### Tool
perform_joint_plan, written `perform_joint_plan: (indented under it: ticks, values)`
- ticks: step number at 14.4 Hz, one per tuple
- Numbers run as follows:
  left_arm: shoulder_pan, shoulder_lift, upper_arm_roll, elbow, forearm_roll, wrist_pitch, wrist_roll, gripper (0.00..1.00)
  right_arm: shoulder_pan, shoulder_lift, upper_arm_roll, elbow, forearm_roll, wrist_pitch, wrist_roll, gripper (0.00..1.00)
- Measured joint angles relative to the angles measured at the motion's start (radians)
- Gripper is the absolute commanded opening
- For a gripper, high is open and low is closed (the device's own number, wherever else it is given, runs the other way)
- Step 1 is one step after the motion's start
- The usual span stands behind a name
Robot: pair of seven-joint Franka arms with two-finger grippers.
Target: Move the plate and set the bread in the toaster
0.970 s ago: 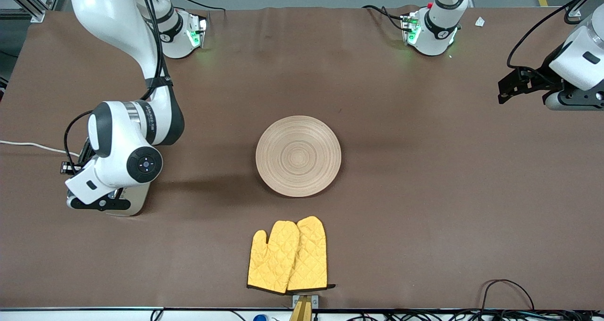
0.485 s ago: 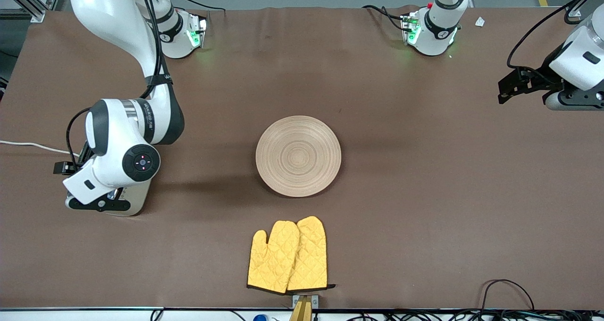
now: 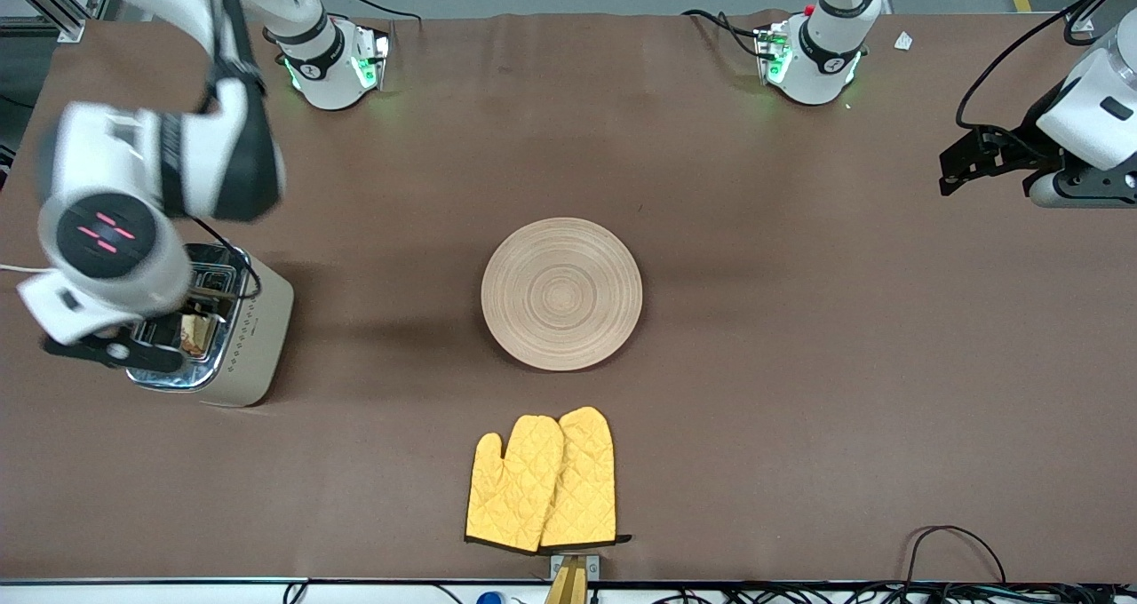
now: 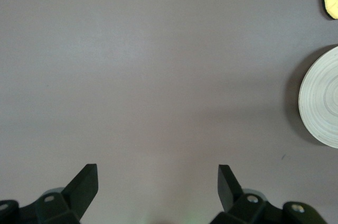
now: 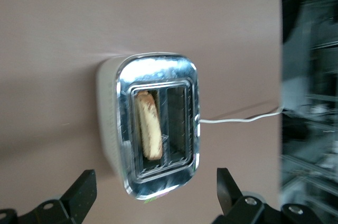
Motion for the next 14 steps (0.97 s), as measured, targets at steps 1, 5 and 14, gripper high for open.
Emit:
perform_joint_plan:
  ticks: [1,5,14]
  values:
    - [0.000,0.000,0.001,0.000,0.000,0.000,-0.002,1.00,-0.020,-0.053,0.000,0.000,0.062,-0.011,-0.020,1.00]
    - [0.001,0.000,0.002,0.001,0.000,0.000,-0.008,1.00,-0.136,-0.172,-0.001,-0.010,0.297,-0.067,-0.144,1.00]
    - [0.002,0.000,0.003,0.022,0.000,0.004,-0.008,1.00,-0.164,-0.237,0.026,-0.017,0.286,-0.166,-0.175,1.00]
